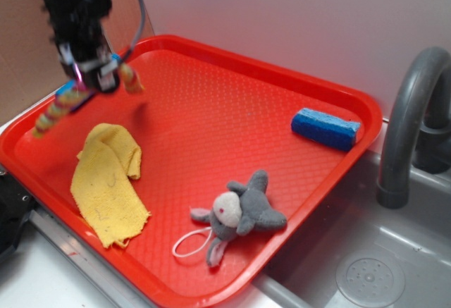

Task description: Grab the multicolored rope.

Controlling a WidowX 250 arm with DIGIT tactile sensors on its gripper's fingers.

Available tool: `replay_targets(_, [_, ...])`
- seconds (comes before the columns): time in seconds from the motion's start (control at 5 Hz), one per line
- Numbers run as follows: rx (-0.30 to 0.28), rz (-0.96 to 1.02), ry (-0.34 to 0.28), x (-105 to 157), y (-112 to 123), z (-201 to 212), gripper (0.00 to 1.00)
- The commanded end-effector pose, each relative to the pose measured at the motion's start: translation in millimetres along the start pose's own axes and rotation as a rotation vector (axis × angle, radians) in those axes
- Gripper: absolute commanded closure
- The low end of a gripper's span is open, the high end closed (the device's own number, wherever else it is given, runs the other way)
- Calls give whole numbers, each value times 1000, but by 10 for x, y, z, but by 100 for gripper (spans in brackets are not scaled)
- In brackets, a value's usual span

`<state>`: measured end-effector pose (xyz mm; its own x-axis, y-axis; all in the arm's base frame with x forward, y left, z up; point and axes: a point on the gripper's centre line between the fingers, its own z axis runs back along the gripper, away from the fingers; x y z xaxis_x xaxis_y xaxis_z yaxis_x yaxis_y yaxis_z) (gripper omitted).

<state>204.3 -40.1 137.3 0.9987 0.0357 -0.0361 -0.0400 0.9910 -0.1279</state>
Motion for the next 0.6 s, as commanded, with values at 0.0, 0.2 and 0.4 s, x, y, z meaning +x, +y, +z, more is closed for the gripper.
replay_targets(0.0, [41,100,-107,-67,-41,1062,100])
replay_targets(0.2, [14,92,-155,-123,-52,1150,100])
replay_targets(0.4, [31,40,-75,-148,-35,975,100])
